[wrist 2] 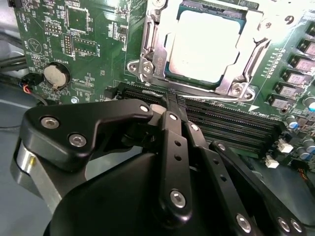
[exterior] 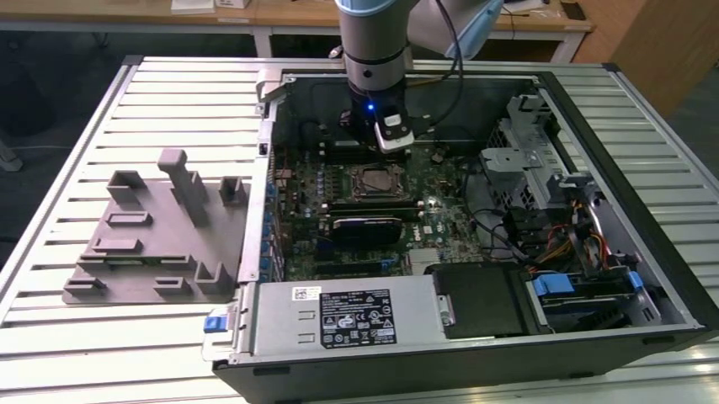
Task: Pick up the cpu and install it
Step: 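Install the first cpu locking lever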
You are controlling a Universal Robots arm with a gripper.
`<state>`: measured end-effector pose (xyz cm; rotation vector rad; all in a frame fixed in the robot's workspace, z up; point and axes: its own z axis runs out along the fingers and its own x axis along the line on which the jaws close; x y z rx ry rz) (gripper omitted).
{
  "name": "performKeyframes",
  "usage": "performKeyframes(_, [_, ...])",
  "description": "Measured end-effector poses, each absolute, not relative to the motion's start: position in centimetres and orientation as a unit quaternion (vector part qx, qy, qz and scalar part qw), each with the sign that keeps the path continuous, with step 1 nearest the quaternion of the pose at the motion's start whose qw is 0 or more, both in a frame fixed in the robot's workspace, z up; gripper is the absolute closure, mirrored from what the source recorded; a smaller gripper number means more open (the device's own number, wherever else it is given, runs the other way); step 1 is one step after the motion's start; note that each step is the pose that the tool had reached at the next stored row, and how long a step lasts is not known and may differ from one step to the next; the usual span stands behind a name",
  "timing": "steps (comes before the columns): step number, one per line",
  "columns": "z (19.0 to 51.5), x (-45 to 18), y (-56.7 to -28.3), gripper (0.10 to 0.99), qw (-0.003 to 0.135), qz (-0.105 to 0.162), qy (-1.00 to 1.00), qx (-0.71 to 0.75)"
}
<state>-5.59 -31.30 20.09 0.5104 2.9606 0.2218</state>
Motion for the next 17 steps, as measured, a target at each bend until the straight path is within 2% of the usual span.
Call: performKeyframes(17, [19.34, -5.60, -31.57, 0.980, 0.072, 0.072, 0.980, 0.169])
